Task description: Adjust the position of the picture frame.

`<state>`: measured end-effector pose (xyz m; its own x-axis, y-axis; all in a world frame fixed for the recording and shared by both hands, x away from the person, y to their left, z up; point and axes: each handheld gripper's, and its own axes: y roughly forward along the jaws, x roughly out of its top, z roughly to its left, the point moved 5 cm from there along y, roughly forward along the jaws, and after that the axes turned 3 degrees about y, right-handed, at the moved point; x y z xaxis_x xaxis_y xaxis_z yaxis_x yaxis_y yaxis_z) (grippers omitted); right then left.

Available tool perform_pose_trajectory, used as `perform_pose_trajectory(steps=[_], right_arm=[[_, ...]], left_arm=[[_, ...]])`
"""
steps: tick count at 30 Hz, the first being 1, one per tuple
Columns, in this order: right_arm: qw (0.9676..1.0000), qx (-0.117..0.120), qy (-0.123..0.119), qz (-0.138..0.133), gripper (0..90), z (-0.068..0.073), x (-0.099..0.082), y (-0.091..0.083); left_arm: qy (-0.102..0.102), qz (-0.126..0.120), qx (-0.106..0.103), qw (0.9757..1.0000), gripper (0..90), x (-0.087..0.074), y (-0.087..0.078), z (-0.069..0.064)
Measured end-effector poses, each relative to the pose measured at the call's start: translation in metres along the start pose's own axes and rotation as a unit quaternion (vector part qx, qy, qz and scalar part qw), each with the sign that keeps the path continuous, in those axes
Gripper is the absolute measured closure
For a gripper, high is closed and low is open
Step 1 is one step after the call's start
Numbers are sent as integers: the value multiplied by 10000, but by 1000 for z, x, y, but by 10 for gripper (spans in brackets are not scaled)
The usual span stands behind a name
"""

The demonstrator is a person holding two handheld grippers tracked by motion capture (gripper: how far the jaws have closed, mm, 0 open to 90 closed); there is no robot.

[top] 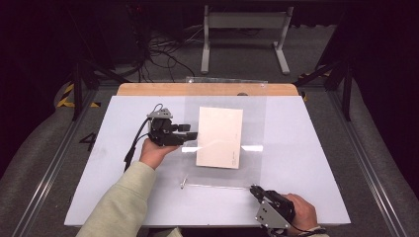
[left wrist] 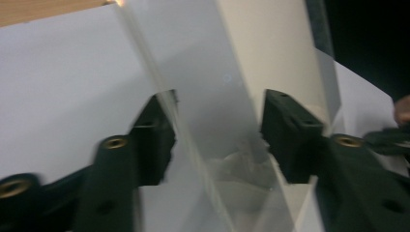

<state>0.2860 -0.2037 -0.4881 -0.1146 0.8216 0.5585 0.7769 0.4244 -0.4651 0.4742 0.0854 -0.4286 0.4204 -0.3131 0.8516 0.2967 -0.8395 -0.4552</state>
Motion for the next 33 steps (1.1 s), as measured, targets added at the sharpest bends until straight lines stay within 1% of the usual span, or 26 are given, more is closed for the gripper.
perform_pose_trajectory(steps=[1, 2, 3, 7, 9, 10, 11, 15, 17, 19, 21, 24, 26, 28, 30, 31, 32, 33], right_arm=[[10000, 23, -11, -5, 848, -1, 0, 0], [10000, -3, 13, -17, 848, 0, 0, 0], [10000, 5, -4, 3, 848, 0, 0, 0], [9998, -59, -167, 14, 847, 3, -1, -1], [9997, -97, -244, 21, 846, 4, -1, -2], [9994, -137, -330, 24, 845, 5, -1, -2], [9994, -137, -330, 24, 845, 5, -1, -2], [9984, -197, -531, 34, 842, 7, -1, -3], [9982, -215, -549, 52, 839, 8, -1, -3], [9981, -212, -571, 90, 835, 8, -1, -4], [9983, -187, -537, 84, 828, 7, -1, -4], [9986, -159, -495, 96, 778, 7, -1, -5], [9986, -153, -505, 99, 773, 7, -1, -5], [9987, -123, -469, 131, 722, 7, -1, -6], [9987, -35, -486, 168, 679, 9, -2, -6], [9990, -12, -423, 169, 660, 10, -2, -7], [9990, 1, -426, 144, 636, 10, -2, -8], [9988, 101, -453, 159, 614, 11, -3, -9]], left_arm=[[-186, -77, -177, 9996, 507, 0, -2, 2], [-324, -158, -352, 9987, 553, -1, -4, 4], [-335, -226, -463, 9981, 588, -1, -7, 5], [-31, -397, -567, 9976, 628, 1, -15, -3], [152, -503, -645, 9965, 644, 0, -20, -8], [233, -540, -646, 9962, 652, 0, -22, -9], [233, -540, -646, 9962, 656, 0, -22, -9], [448, -658, -653, 9947, 663, -2, -27, -15], [540, -729, -639, 9938, 665, -3, -29, -17], [567, -772, -642, 9933, 665, -5, -29, -18], [561, -746, -624, 9937, 664, -6, -29, -17], [562, -740, -621, 9937, 663, -8, -29, -16], [554, -749, -630, 9937, 662, -8, -29, -16], [588, -771, -623, 9933, 661, -8, -30, -17], [700, -784, -608, 9926, 662, -7, -31, -19], [746, -795, -618, 9921, 662, -7, -31, -20], [787, -790, -615, 9919, 662, -6, -32, -21], [858, -798, -615, 9912, 662, -6, -33, -22]])
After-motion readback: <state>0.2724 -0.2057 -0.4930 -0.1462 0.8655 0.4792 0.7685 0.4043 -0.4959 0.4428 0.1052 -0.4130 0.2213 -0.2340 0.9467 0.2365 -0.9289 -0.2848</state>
